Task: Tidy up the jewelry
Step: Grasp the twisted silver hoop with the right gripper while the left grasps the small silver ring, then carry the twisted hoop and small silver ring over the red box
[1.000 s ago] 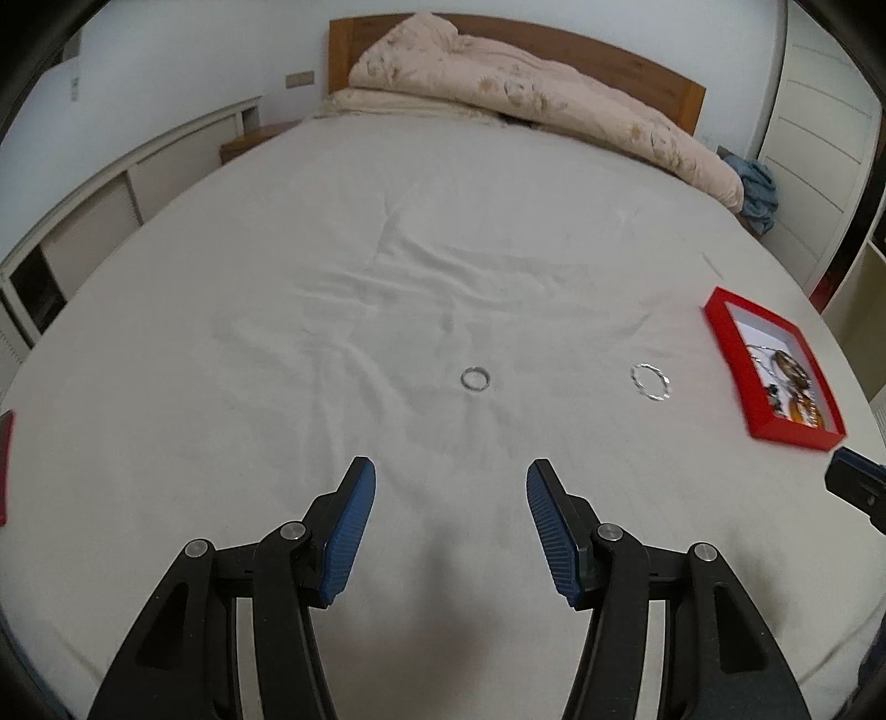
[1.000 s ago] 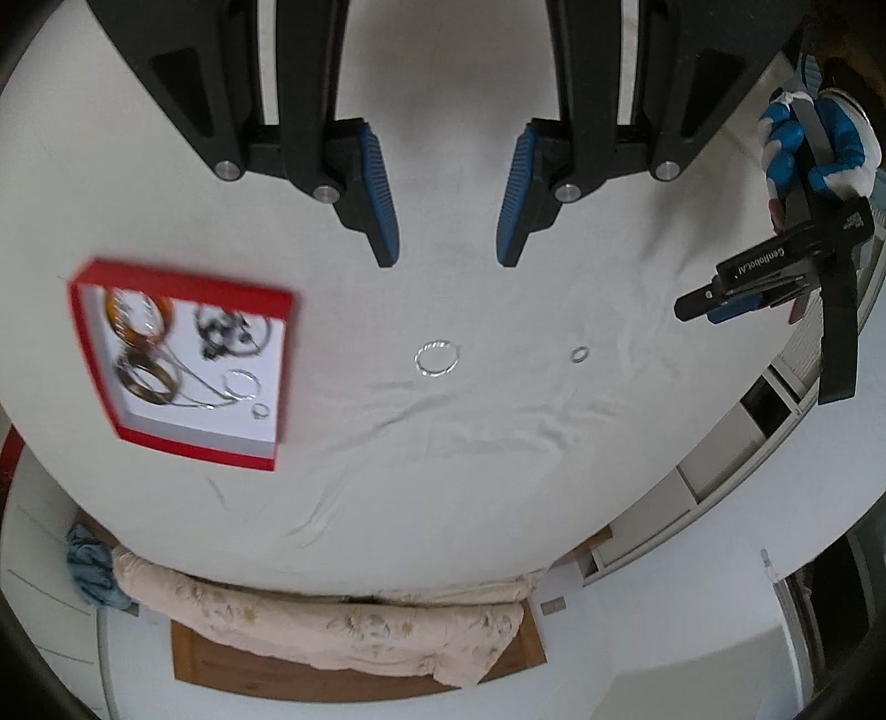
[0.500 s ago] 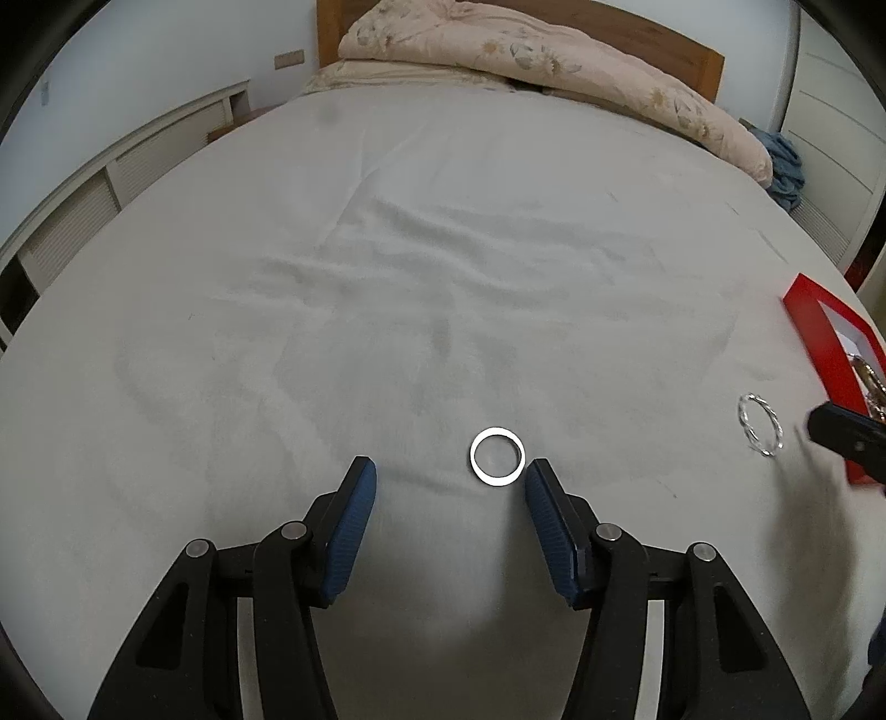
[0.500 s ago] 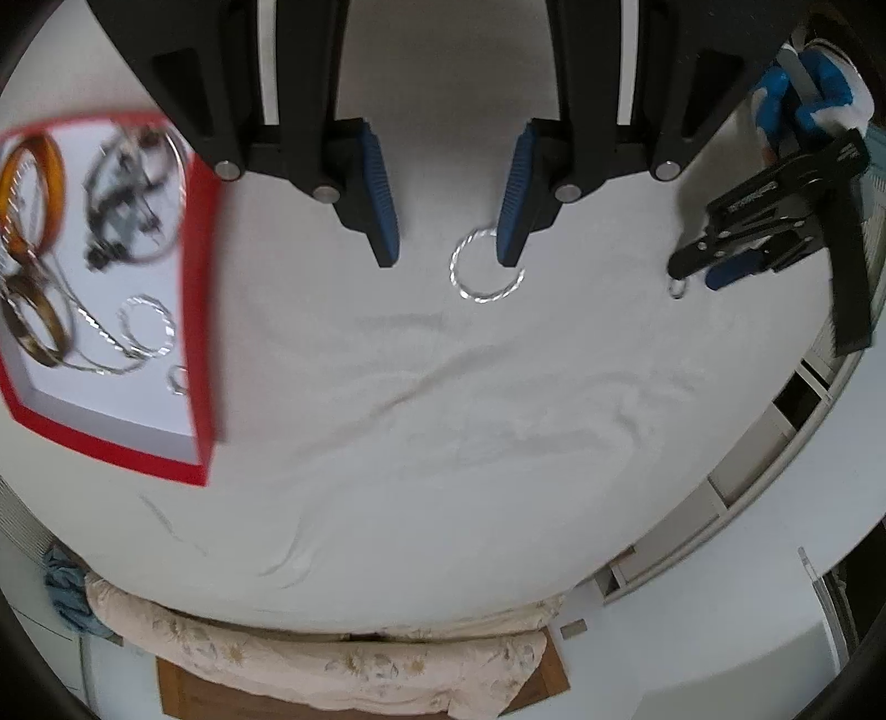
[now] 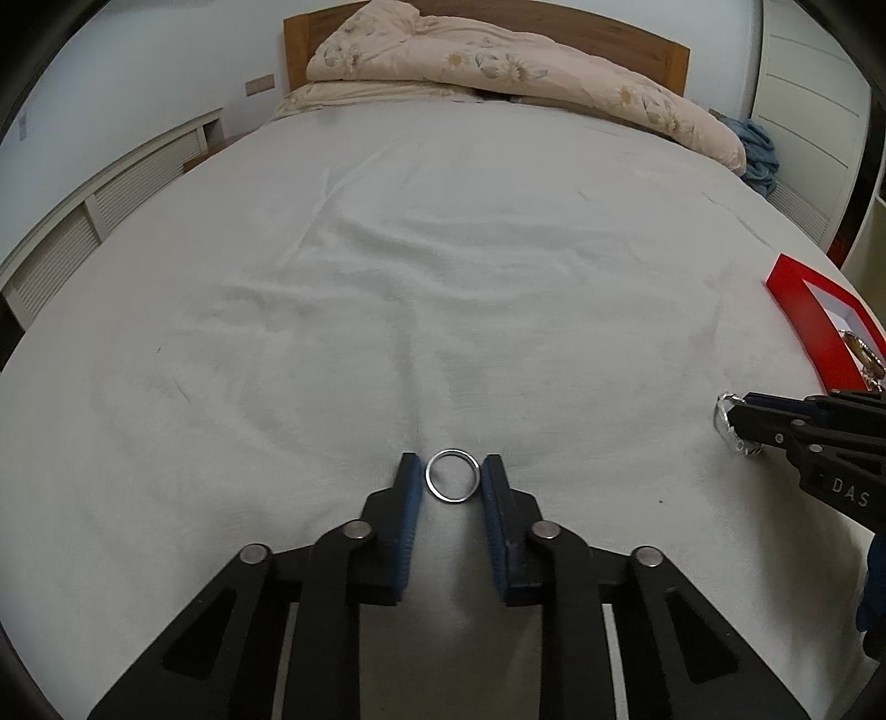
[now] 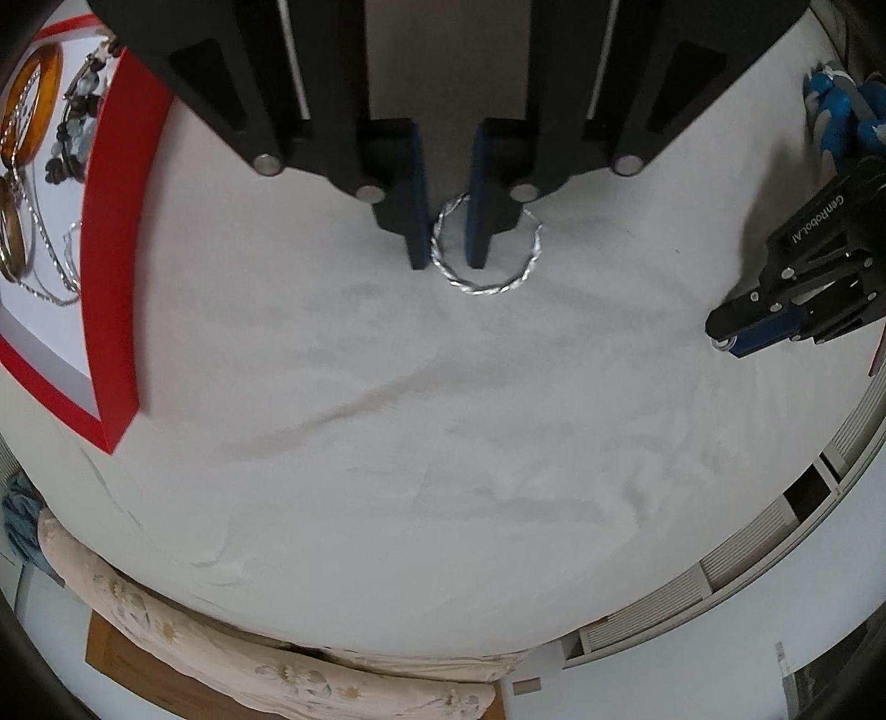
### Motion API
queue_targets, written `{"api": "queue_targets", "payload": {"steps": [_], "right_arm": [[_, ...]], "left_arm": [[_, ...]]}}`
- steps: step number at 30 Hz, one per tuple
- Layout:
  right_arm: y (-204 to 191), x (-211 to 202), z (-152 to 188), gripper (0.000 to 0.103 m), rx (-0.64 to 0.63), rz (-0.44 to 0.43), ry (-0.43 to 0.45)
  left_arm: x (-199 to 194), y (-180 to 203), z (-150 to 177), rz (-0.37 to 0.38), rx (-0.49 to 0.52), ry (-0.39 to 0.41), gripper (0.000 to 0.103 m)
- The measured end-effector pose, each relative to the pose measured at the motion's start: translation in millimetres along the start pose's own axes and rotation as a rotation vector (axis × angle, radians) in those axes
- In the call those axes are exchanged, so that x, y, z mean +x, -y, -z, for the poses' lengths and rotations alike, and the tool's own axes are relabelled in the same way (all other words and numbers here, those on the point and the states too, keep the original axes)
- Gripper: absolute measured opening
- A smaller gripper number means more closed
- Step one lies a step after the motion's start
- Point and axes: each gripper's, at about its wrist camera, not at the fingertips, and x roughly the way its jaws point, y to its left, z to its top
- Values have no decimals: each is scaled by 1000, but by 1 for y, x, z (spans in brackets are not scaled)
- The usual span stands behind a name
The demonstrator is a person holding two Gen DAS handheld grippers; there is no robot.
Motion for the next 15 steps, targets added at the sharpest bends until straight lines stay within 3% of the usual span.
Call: {"api": "queue_targets", "payload": {"steps": [15], "right_arm": [[1,-31,17,4,60,-10,52]], "left_arm": [[-8,10,-6,-17,1,2,20]]}}
